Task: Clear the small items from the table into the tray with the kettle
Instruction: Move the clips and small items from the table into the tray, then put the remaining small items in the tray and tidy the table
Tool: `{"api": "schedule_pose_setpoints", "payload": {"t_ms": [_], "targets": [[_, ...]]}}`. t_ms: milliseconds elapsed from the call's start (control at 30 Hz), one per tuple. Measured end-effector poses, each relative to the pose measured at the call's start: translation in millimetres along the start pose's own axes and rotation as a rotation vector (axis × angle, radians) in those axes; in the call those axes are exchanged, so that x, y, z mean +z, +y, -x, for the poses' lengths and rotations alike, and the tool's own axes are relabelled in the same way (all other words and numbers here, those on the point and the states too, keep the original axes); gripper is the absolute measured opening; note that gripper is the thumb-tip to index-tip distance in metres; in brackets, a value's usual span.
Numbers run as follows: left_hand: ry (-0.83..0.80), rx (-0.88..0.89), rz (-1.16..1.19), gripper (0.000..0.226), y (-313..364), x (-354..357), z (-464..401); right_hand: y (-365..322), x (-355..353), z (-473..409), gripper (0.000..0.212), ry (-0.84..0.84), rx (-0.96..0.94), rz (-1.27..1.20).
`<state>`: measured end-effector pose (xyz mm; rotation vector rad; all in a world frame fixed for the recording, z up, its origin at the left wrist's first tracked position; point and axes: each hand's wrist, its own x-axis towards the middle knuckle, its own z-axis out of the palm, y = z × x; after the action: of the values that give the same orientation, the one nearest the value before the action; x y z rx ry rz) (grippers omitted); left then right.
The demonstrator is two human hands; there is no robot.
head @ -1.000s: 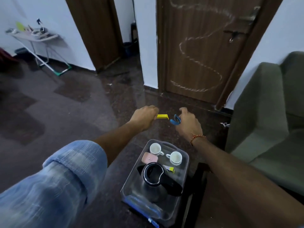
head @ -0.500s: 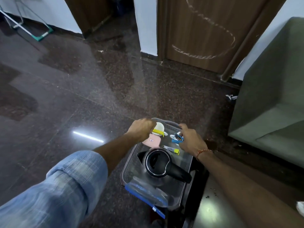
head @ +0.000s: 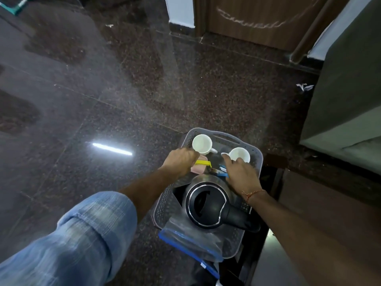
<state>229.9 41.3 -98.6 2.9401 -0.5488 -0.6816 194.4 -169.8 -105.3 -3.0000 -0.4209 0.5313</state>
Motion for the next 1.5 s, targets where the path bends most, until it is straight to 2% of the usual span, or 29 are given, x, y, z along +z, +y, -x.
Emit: {"api": "schedule_pose_setpoints", "payload": {"t_ms": [333, 633, 833, 1033, 1300, 1500], "targets": [[-0.004, 0.050, 0.005, 0.015, -3, 1, 0, 0, -6, -2, 0.072, -0.050, -0.023, -0.057], [-0.019, 0.108, 0.017, 0.007, 16, -34, 7, 4, -24, 17, 0.065, 0.049, -0.014, -0.130], [0.090, 0.232, 0.015, 0.015, 59, -83, 7, 39, -69, 56, 0.063, 0.201, 0.054, -0.165], [0.164, 0.454, -0.051, 0.028, 170, -137, -6, 118, -118, 136, 0.066, 0.323, 0.227, -0.171], [0.207, 0.783, -0.163, 0.057, 390, -183, 1, 245, -163, 302, 0.062, 0.491, 0.510, -0.165], [0.283, 1.012, -0.227, 0.064, 531, -215, 25, 320, -184, 440, 0.061, 0.590, 0.757, -0.106]]}}
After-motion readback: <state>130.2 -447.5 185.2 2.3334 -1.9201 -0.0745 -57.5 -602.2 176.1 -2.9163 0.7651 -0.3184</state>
